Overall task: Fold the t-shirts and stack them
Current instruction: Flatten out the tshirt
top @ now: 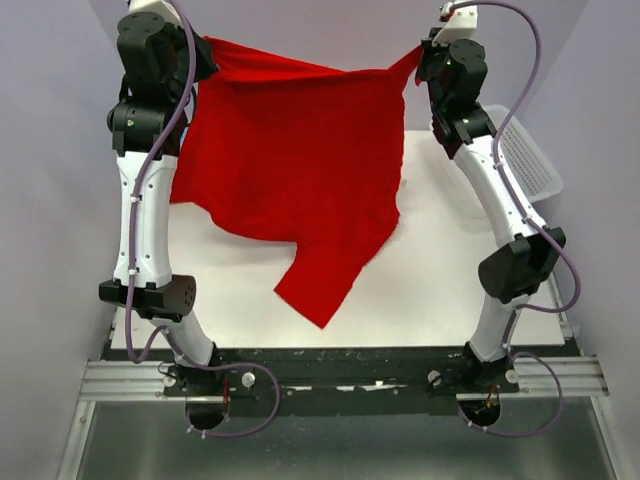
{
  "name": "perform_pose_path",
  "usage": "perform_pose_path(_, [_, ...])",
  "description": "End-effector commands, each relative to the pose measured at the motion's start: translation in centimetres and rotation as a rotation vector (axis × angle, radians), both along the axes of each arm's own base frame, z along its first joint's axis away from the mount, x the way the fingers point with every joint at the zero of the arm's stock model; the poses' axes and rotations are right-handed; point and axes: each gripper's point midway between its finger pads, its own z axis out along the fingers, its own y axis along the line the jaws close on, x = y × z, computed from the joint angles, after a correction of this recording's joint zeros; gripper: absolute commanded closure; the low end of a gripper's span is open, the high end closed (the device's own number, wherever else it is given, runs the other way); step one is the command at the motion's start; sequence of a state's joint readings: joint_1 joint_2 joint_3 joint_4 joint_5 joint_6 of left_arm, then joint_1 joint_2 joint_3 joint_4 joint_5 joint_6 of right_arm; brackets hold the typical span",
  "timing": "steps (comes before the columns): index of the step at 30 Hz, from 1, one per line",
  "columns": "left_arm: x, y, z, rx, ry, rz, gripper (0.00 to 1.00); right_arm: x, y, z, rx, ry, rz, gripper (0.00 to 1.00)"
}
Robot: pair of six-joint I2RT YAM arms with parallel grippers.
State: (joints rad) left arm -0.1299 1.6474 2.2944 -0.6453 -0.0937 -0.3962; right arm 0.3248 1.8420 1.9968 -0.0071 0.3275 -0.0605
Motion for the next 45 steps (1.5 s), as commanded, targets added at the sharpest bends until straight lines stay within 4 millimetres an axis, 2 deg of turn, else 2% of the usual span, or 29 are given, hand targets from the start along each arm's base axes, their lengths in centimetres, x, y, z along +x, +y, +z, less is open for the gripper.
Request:
perform_pose_path(1, [-3.6,-0.3,6.8,0.042,-0.166,-0.123,1.00,-3.6,-1.1,13.3,0.021,-0.308,0.037,0.99])
perform_pose_path(3, [-4.6,-0.7,7.6,0.035,-0.213,-0.175,1.00,-4.6,-0.7,14.6,0.001,-0.333,0.075,0.99])
perform_pose_path(6, [-6.1,-1.1,8.0,0.030,-0.252,-0.213,1.00,-5.6,-1.0,13.6,-0.028,-0.299,0.076,0.99])
perform_pose_path(8, [-6.5,-1.6,6.5,0.038,-0.216,-0.244,1.00,-6.4,-1.5,11.6,-0.070,-0.250,0.065,0.99])
perform_pose_path(10, [-6.5,-1.7,3.6,0.051,-0.145,-0.254,1.00,-7.8,-1.5,8.4,-0.111,-0.178,0.094,0.99])
perform_pose_path(11, [-6.4,-1.5,1.3,0.051,-0.095,-0.249,1.00,-8.8,-1.3,5.9,-0.157,-0.126,0.128,0.99])
perform_pose_path(12, [-6.1,-1.6,-2.1,0.045,-0.023,-0.251,1.00,-10.1,-0.5,2.9,-0.209,-0.062,0.196,0.99])
perform_pose_path(13, [-6.6,-1.6,-4.4,0.039,0.011,-0.253,1.00,-11.6,0.2,0.5,-0.261,-0.014,0.264,0.99])
perform_pose_path(14, [-6.5,-1.7,-8.5,0.026,0.083,-0.253,1.00,-13.2,0.9,-3.0,-0.291,0.058,0.308,0.99])
perform_pose_path(15, [-7.2,-1.7,-11.1,0.006,0.126,-0.248,1.00,-15.0,2.1,-6.0,-0.310,0.125,0.349,0.99])
perform_pose_path(16, [-7.7,-1.5,-15.5,-0.027,0.206,-0.229,1.00,-16.9,2.7,-9.6,-0.332,0.212,0.377,0.98])
perform_pose_path(17, [-8.6,-1.3,-18.9,-0.075,0.264,-0.193,1.00,-18.6,3.6,-12.4,-0.316,0.280,0.383,0.97])
perform_pose_path(18, [-9.4,-1.3,-23.3,-0.126,0.342,-0.166,1.00,-20.2,3.5,-16.1,-0.286,0.389,0.351,0.97])
perform_pose_path(19, [-10.6,-1.4,-26.5,-0.177,0.396,-0.145,1.00,-21.8,3.8,-19.5,-0.268,0.495,0.343,0.97])
perform_pose_path(21, [-13.4,-0.9,-34.5,-0.252,0.556,-0.069,0.99,-24.5,2.9,-26.3,-0.171,0.724,0.233,0.95])
perform_pose_path(23, [-16.1,-0.5,-39.8,-0.292,0.681,-0.005,0.94,-27.4,2.0,-31.8,-0.194,0.947,0.178,0.90])
perform_pose_path(25, [-18.5,-0.6,-43.4,-0.323,0.785,0.018,0.94,-29.1,0.7,-34.8,-0.179,1.088,0.058,0.90])
perform_pose_path(26, [-19.2,-0.9,-44.2,-0.342,0.811,0.010,0.91,-29.3,0.6,-35.1,-0.197,1.097,0.028,0.90])
perform_pose_path(28, [-20.0,-1.2,-44.5,-0.348,0.824,-0.012,0.76,-29.3,1.0,-34.8,-0.174,1.126,0.008,0.87])
perform_pose_path(29, [-20.2,-1.0,-44.2,-0.343,0.826,0.002,0.62,-29.2,1.7,-34.3,-0.146,1.121,0.034,0.78])
perform_pose_path(30, [-20.4,-0.6,-43.8,-0.335,0.825,0.022,0.43,-29.1,2.6,-33.6,-0.125,1.105,0.086,0.61])
perform_pose_path(31, [-20.5,-0.2,-43.0,-0.325,0.818,0.045,0.40,-29.1,3.8,-32.9,-0.106,1.087,0.170,0.44])
perform_pose_path(32, [-20.6,0.1,-42.3,-0.324,0.803,0.060,0.35,-29.2,4.9,-32.0,-0.080,1.055,0.250,0.14])
perform_pose_path(33, [-20.5,0.2,-41.7,-0.325,0.783,0.066,0.12,-29.4,5.7,-30.9,-0.058,1.016,0.320,0.01])
perform_pose_path(34, [-20.6,0.3,-41.1,-0.329,0.768,0.069,0.02,-29.6,6.5,-30.0,-0.037,0.975,0.381,0.00])
perform_pose_path(38, [-20.4,-1.1,-39.5,-0.355,0.717,-0.017,0.02,-29.2,7.4,-26.6,0.058,0.776,0.463,0.00])
perform_pose_path(40, [-20.4,-2.6,-39.2,-0.374,0.719,-0.106,0.02,-28.0,5.8,-25.5,0.130,0.692,0.343,0.00])
perform_pose_path(42, [-20.3,-4.5,-39.5,-0.383,0.729,-0.195,0.01,-26.9,3.7,-25.0,0.198,0.638,0.192,0.00])
perform_pose_path(45, [-20.2,-7.6,-39.7,-0.367,0.737,-0.305,0.01,-25.8,3.5,-26.2,0.227,0.673,0.129,0.00])
